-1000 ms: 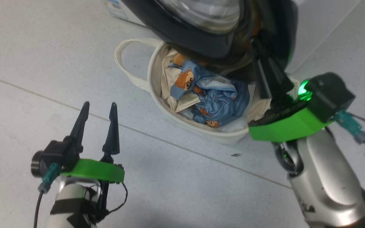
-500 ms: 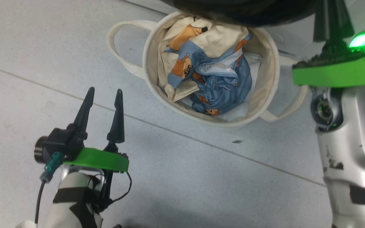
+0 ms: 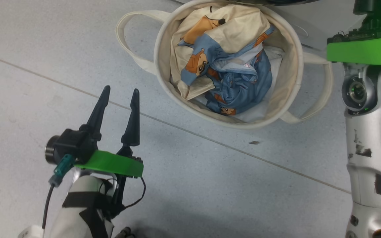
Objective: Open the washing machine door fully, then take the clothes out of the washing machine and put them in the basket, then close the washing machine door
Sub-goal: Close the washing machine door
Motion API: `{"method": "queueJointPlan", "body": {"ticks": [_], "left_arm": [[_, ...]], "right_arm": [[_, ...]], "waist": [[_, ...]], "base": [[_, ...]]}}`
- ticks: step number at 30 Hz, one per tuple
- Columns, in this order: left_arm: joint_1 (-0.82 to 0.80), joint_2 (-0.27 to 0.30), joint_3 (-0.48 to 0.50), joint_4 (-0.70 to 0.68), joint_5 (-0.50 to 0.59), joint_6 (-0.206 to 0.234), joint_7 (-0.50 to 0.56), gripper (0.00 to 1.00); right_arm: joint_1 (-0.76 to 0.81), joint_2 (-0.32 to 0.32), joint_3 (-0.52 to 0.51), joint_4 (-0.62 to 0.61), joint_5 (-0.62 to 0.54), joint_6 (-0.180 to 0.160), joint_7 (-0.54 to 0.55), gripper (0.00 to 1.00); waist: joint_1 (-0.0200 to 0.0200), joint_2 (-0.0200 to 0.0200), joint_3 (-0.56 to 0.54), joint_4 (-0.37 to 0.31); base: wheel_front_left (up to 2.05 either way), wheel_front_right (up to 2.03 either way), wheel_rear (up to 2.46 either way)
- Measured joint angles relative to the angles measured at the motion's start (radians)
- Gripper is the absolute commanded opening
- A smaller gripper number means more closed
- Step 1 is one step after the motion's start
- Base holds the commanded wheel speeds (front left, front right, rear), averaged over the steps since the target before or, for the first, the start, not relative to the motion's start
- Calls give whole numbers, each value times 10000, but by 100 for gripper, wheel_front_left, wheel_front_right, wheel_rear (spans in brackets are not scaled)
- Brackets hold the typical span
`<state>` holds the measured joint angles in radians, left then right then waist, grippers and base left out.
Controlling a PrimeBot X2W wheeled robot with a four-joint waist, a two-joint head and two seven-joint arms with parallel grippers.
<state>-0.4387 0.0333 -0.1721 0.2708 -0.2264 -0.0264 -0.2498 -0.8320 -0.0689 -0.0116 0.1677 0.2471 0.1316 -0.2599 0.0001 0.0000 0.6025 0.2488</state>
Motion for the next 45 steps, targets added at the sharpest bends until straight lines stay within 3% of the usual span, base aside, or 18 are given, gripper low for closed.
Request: {"method": "queueJointPlan", "body": {"ticks": [14, 26, 34, 41, 42, 43, 45], "left_arm": [[-24, -4, -54, 151, -127, 84, 0, 100], [603, -2, 19, 646, 232, -290, 0, 100], [1251, 12, 36, 732, 401, -550, 0, 100], [1768, 125, 405, 401, 558, -594, 0, 100], [1835, 138, 476, 301, 581, -594, 0, 100], [1894, 150, 527, 228, 589, -606, 0, 100], [2028, 190, 568, 196, 593, -635, 0, 100]], "right_arm": [[194, -17, 336, -171, 42, -8, 2, 0], [2520, -15, 1728, -861, -142, -8, 4, 0], [4665, 19, 1465, -1289, 92, -8, 4, 0], [5663, 69, 545, -1074, 470, -8, 4, 0], [5819, 77, 353, -941, 479, -8, 4, 59], [5961, 81, 192, -598, 520, -8, 4, 100], [6294, 88, 65, -23, 522, -10, 21, 100]], "waist": [[0, 0, -260, -23], [0, 0, -1758, -512], [0, 0, -2960, -1098], [-1, 1, -3583, -1785], [0, 1, -3673, -1893], [-1, 1, -3759, -2002], [0, 0, -3902, -2217]], "base": [[0, 0, 0], [0, 0, 0], [0, 0, 0], [0, 0, 0], [0, 0, 0], [0, 0, 0], [0, 0, 0]]}}
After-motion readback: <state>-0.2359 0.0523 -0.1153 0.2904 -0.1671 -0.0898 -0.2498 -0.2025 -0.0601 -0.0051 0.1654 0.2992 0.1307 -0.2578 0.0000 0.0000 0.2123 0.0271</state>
